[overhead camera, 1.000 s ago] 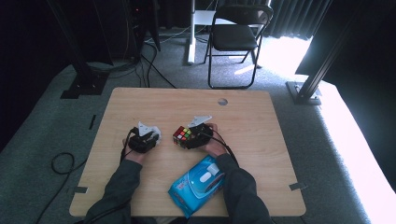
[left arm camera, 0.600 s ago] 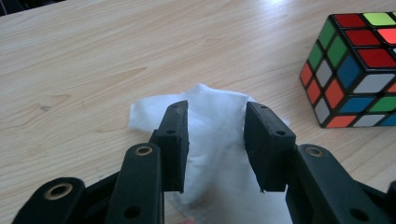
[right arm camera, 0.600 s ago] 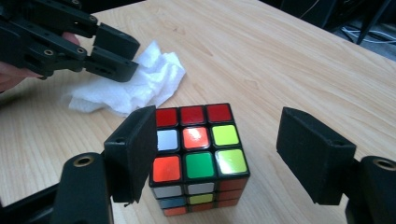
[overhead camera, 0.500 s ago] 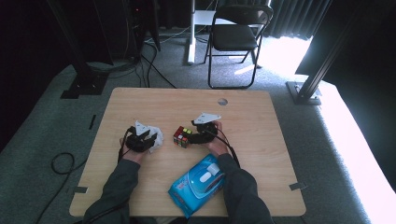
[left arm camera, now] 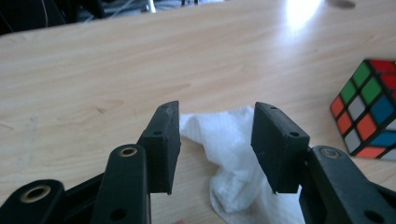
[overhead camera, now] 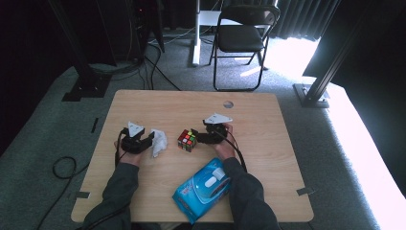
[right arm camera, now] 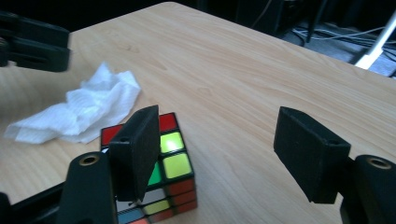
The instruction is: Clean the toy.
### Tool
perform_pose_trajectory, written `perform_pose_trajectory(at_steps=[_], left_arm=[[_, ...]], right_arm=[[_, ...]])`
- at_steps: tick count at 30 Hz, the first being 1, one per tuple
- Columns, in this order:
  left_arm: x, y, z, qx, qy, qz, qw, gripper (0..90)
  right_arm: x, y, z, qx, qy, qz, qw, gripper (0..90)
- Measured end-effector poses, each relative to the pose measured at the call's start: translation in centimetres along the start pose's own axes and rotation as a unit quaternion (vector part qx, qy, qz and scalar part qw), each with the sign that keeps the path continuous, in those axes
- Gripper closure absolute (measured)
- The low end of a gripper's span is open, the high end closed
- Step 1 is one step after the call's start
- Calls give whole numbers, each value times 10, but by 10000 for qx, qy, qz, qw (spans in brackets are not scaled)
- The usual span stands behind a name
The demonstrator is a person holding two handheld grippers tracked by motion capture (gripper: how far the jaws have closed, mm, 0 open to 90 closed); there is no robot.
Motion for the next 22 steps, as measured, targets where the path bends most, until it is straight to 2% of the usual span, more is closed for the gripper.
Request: perform_pose_trajectory(at_steps=[8,13,22], left_arm=[[1,2,5,-69,95,-13,9999,521],[3,3,7,-84,139,-20,9999,521],[3,2,7,-92,160,-29,9998,520]], right_arm=[[0,0,-5,94,-157,-23,9998,323],[4,-2,-12,317,-324,62,9990,342],[4,-2,-19,582,-387,34,9975,473]])
Point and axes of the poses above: each handheld gripper's, and its own axes: y roughly backward along the jaws, x roughly out of its underside, z roughly to its left, the point moved 8 cm from there along -y, roughly forward along the jaws, and after that the axes turned 9 degrees about -y, right-handed, at the moved point
